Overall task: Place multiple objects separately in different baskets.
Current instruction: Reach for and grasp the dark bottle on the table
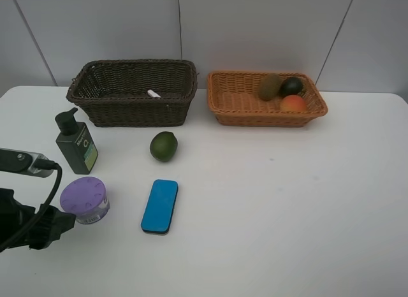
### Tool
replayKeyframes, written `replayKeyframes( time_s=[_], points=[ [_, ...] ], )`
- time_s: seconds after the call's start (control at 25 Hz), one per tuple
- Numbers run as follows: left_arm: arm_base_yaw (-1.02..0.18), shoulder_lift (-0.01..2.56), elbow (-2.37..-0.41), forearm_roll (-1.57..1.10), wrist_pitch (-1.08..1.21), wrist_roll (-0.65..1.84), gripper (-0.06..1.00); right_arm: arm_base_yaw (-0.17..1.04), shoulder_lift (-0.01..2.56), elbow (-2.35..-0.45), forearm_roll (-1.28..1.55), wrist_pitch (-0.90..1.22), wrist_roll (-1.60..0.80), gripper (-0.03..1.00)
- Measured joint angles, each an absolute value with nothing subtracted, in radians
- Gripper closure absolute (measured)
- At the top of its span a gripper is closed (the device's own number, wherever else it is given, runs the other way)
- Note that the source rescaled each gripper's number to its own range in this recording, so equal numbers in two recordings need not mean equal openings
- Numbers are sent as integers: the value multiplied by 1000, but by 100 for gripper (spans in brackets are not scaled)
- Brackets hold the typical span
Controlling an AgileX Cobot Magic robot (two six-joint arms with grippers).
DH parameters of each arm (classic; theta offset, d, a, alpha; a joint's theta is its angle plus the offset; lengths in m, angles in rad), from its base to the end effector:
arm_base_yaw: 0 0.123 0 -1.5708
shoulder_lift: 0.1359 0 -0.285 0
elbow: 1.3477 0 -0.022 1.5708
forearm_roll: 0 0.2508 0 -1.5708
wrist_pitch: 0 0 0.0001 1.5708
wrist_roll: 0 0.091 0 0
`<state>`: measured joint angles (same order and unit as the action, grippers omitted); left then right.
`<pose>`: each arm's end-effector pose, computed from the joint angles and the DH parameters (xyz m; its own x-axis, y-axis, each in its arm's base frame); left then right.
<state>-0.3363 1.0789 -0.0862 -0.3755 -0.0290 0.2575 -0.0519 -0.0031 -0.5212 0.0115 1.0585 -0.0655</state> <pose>0.1238 -0.0423 0.1363 -0.7597 0.1410 -0.6348 0.2359 0.9695 -0.0669 -0.0077 0.0013 0.2833 -0.4334 -0.0374 -0.9004 0.0169 0.9986 -0.0496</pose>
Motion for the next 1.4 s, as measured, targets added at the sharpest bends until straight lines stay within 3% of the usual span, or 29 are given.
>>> replayKeyframes(
  time_s=[0.36, 0.84, 1.4],
  points=[
    [-336, 1103, -79, -370, -63, 285, 1, -52, -3, -521, 11, 1059, -65, -3],
    [-336, 1328, -81, -370, -191, 301, 1, -52, -3, -521, 11, 1059, -65, -3],
    [-337, 1333, -112, -320, -215, 304, 1, -52, -3, -521, 11, 1059, -65, -3]
  ],
)
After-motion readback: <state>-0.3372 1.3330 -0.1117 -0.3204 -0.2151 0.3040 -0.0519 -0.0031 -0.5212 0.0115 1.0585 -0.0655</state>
